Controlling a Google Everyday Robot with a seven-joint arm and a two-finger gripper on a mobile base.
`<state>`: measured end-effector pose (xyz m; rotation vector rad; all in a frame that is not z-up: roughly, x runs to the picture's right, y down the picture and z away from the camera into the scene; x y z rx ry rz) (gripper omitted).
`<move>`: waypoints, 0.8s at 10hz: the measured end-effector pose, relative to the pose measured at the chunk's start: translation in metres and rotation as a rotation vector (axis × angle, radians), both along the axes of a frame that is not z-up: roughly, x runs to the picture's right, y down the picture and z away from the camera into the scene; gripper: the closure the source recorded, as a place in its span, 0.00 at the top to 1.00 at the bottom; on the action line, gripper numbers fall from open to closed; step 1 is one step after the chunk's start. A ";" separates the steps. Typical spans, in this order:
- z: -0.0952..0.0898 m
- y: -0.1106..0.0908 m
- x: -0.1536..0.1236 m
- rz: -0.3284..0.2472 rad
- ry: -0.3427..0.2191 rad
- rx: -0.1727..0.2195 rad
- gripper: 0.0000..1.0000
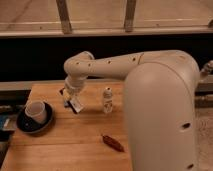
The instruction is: Place the eraser on the white sponge
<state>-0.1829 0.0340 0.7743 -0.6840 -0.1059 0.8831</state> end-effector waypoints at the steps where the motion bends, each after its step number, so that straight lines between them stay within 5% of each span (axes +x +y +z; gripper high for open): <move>1: 0.000 -0.001 -0.001 0.001 -0.004 0.001 0.00; 4: -0.001 0.001 -0.002 -0.004 -0.003 0.001 0.00; 8: 0.007 0.015 0.011 -0.055 0.096 -0.016 0.00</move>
